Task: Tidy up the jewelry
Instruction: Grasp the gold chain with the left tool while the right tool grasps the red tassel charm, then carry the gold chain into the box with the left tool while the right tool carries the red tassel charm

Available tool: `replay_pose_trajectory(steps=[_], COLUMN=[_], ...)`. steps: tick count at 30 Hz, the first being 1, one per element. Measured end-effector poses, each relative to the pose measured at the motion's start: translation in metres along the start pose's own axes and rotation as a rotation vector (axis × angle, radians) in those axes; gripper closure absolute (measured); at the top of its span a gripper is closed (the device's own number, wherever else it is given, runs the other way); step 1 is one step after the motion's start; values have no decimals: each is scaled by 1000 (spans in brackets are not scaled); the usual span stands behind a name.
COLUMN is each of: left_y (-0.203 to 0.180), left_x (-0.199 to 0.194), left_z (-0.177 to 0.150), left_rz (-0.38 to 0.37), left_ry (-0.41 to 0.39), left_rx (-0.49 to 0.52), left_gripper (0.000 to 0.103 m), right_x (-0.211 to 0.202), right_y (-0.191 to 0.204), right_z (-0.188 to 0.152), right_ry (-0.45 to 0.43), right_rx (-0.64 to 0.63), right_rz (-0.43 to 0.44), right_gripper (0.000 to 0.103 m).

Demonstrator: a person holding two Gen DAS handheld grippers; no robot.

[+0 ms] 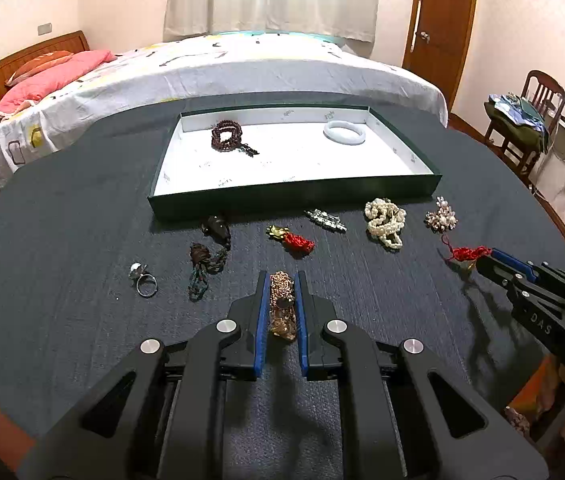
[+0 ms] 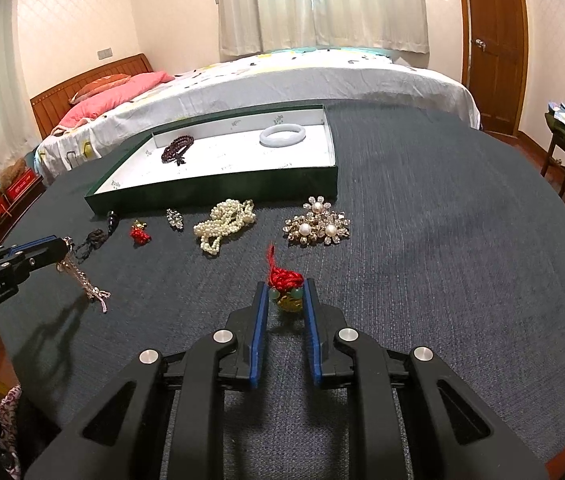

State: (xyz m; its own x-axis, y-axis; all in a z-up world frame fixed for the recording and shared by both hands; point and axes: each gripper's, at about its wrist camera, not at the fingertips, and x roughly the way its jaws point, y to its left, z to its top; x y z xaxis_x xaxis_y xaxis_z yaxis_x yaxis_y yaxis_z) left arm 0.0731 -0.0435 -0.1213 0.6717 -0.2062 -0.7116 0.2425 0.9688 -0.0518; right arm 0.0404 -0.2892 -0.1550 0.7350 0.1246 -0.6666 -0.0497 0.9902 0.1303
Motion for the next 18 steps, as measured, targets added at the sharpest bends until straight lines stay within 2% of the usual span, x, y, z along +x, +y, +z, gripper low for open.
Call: replay_pose_trajectory(steps=[18], left_y=[5], left_x=[-14], left_z=[9], left_rz=[2], left_ry=[-38], left_rx=[-17], left_gripper=[91], right_x=[-18], right_y=[5], right_z=[15], right_ry=[-51], right_rx=[-6], right_rz=[12], right_gripper=[85])
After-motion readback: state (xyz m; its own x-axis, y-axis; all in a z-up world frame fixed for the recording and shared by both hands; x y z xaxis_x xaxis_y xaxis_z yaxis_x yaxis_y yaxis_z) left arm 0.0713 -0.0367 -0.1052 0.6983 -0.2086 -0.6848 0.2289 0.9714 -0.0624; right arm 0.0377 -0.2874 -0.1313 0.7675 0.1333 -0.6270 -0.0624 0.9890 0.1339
